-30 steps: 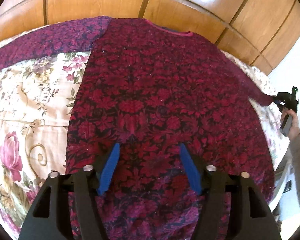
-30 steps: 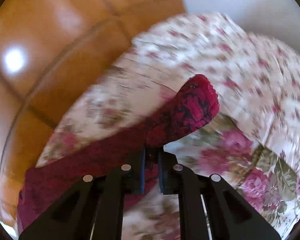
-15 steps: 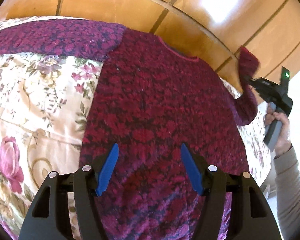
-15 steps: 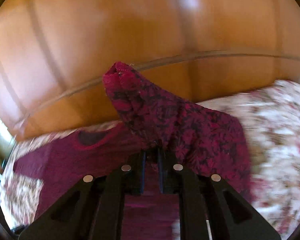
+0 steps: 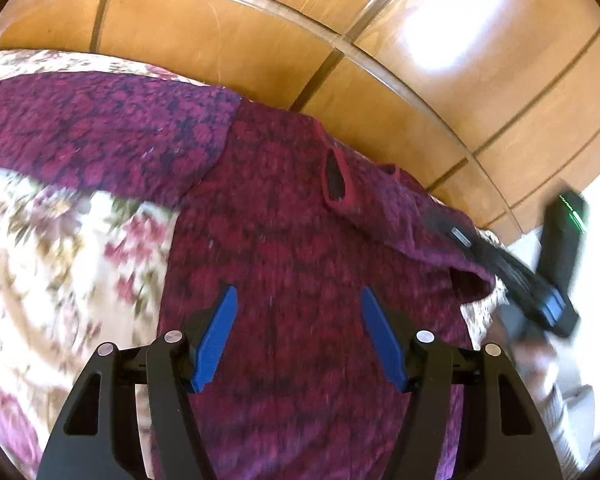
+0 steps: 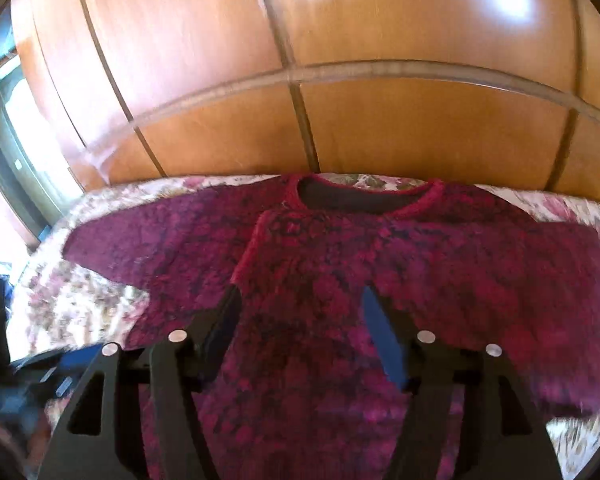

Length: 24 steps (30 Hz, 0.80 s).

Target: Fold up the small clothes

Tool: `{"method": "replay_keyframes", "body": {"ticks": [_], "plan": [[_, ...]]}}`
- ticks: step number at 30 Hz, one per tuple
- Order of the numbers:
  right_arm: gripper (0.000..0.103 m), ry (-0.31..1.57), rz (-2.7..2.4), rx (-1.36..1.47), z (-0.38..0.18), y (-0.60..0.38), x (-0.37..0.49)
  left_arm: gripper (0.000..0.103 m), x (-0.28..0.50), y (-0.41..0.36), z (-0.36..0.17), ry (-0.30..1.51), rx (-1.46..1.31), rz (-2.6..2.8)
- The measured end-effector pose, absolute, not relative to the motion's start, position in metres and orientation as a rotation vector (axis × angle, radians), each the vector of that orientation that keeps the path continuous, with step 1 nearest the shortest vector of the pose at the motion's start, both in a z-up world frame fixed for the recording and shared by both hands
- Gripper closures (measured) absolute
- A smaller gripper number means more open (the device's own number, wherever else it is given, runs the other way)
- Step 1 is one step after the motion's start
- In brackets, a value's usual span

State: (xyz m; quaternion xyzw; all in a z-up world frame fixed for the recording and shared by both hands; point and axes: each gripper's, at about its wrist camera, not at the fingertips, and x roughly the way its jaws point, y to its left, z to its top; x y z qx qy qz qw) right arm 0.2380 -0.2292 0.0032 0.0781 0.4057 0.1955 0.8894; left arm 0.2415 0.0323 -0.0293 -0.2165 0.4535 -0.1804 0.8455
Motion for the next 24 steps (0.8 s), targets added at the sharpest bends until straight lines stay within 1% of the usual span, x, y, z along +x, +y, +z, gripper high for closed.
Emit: {"method": "replay_keyframes", "body": {"ticks": [4, 8, 11, 12, 13, 14, 15, 16, 17, 20, 22, 24], "plan": [[0.025, 0.824, 0.38, 0.253, 0.008, -0.283, 0.189, 0.039, 0.273, 0.018, -0.034, 0.977, -0.469, -0.386], [0.021, 0.834, 0.273, 0.329, 0.002, -0.338, 0.153, 0.039, 0.306, -0.005, -0.042, 1.005, -0.473, -0.406], [0.02, 0.85, 0.183, 0.406, -0.008, -0.373, 0.143, 0.039, 0.331, -0.03, -0.049, 1.045, -0.462, -0.426], [0.02, 0.852, 0.162, 0.429, -0.012, -0.38, 0.141, 0.044, 0.339, -0.035, -0.051, 1.063, -0.464, -0.429], [0.02, 0.852, 0.141, 0.459, -0.015, -0.388, 0.141, 0.058, 0.344, -0.039, -0.054, 1.076, -0.468, -0.423], [0.019, 0.849, 0.134, 0.478, -0.017, -0.393, 0.141, 0.066, 0.349, -0.042, -0.057, 1.087, -0.469, -0.416], [0.019, 0.844, 0.128, 0.496, -0.018, -0.395, 0.143, 0.083, 0.353, -0.045, -0.057, 1.088, -0.452, -0.41], [0.02, 0.834, 0.125, 0.52, -0.017, -0.398, 0.146, 0.09, 0.354, -0.046, -0.053, 1.074, -0.438, -0.4], [0.021, 0.824, 0.128, 0.535, -0.015, -0.401, 0.147, 0.09, 0.353, -0.042, -0.046, 1.045, -0.442, -0.394], [0.029, 0.789, 0.15, 0.575, -0.004, -0.406, 0.156, 0.091, 0.343, -0.026, -0.025, 0.971, -0.448, -0.371], [0.037, 0.783, 0.171, 0.562, 0.0, -0.397, 0.172, 0.091, 0.339, -0.012, -0.013, 0.925, -0.428, -0.334], [0.04, 0.802, 0.184, 0.536, -0.004, -0.385, 0.191, 0.091, 0.336, 0.0, -0.011, 0.913, -0.401, -0.306]]}}
